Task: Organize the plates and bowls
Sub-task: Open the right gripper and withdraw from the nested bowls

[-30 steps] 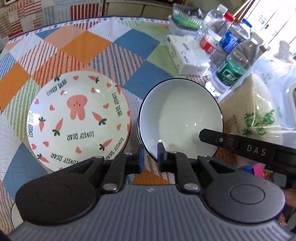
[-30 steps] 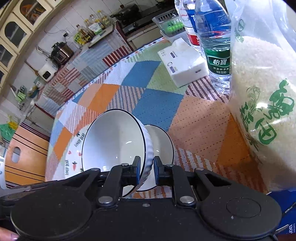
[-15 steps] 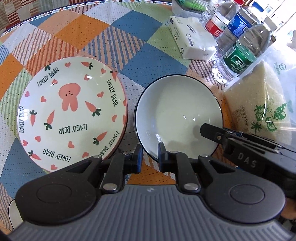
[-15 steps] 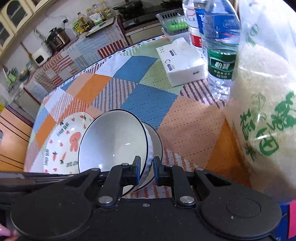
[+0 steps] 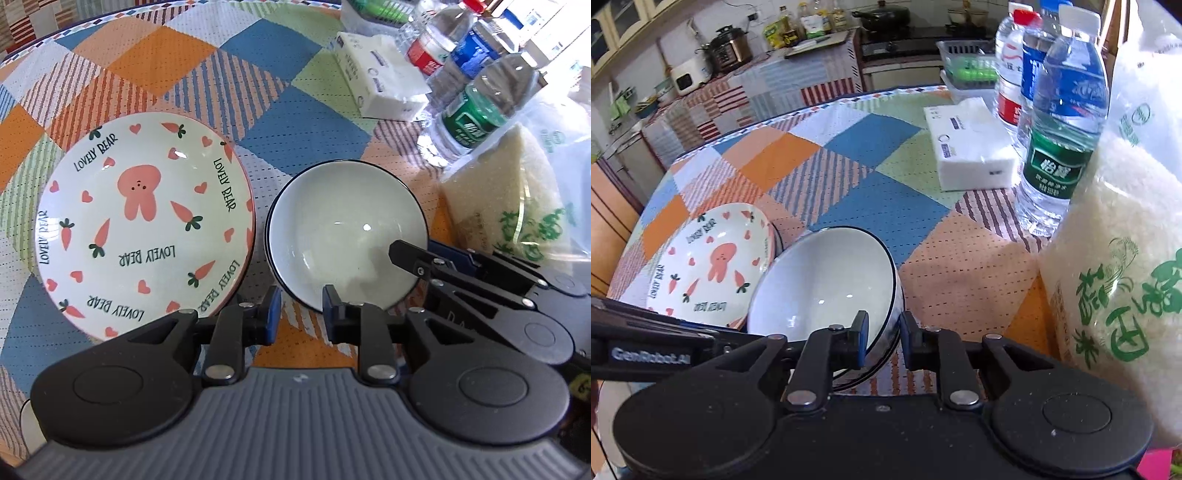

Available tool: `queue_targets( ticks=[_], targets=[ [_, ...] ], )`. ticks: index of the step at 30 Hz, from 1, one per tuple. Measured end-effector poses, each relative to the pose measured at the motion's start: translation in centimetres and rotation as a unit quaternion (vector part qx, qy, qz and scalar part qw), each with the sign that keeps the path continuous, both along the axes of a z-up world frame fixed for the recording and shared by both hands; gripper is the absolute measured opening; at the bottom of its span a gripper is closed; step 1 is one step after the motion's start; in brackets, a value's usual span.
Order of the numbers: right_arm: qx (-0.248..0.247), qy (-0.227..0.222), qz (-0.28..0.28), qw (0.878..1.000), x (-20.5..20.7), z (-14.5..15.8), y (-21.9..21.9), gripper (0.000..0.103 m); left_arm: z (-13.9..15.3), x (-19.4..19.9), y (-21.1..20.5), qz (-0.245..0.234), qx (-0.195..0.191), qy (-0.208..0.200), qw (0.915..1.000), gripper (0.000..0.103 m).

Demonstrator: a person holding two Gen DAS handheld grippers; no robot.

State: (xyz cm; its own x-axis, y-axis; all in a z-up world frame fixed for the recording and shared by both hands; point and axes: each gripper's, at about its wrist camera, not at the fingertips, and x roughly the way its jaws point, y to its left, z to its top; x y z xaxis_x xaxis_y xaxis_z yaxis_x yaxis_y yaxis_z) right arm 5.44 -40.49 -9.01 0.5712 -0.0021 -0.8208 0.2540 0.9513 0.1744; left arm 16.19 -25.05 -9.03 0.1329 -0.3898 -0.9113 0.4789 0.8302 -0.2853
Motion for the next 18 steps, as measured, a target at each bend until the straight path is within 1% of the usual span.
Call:
queue_targets(
  ticks=[2,4,7,10,14,18],
  targets=[
    [-0.002,-0.005,0.009,1.000,-0.5,0.7,0.2,0.026,0.9,-0.4,0.3,-0.007,0.005,-0.004,1.0000,0.024],
    [-0.008,-0.004,0.023,1.000,-0.9,1.6,0.7,0.026,2.0,-0.9,0.4,-0.018,0.013,-0.018,0.9996,0.024],
    [-0.019,0.000,0.034,0.999,-1.5,3.3,1.4,0.026,4.0,-1.7,0.9,-0.032,-0.002,-0.030,0.9990,0.027],
    [-0.037,-0.011,0.045,0.998,-2.1,5.3,2.2,0.027,5.8,-2.8,1.7,-0.042,-0.013,-0.043,0.9981,0.028],
    [-0.041,-0.028,0.067,0.997,-3.1,7.8,3.2,0.035,7.7,-4.3,3.6,-0.051,-0.014,-0.063,0.9966,0.031],
    [-0.046,-0.036,0.096,0.994,-4.0,9.4,4.7,0.037,9.2,-5.8,6.2,-0.048,-0.002,-0.083,0.9954,0.031]
  ],
)
